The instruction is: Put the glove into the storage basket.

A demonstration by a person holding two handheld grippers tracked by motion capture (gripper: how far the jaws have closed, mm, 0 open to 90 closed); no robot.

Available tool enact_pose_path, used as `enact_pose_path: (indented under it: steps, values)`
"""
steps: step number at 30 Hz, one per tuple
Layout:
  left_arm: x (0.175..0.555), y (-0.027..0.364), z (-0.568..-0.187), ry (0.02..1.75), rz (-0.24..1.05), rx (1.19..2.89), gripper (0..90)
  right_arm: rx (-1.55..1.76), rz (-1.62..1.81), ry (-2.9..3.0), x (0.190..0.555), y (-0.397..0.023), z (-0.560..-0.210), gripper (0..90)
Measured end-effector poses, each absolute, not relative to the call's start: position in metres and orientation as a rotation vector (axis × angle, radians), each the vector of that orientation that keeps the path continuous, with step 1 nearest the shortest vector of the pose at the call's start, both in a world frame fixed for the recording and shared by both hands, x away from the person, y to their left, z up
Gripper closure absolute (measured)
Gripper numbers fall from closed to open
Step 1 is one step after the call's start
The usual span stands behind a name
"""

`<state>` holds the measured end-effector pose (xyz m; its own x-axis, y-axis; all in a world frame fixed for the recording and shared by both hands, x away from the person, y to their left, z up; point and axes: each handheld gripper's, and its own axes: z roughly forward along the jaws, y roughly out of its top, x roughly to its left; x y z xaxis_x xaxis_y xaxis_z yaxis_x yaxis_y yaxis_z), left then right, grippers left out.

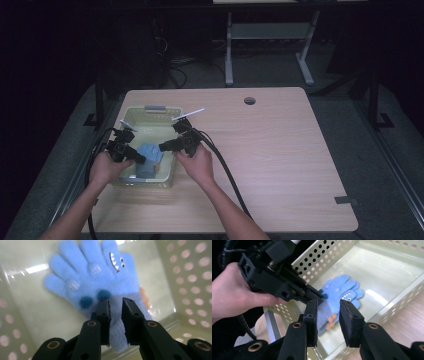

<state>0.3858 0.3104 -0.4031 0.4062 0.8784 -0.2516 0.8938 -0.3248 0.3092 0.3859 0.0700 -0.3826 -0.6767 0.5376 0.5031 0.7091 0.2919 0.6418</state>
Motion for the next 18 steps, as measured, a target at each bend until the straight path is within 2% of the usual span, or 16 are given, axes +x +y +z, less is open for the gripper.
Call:
enact_pose_path:
  steps: [18]
  values:
    - [0.381,0.312,-0.386,1.454,-0.055,2.142,68.2,-1.18,-1.351,-2.346,0.386,0.054,-0.38,63.5]
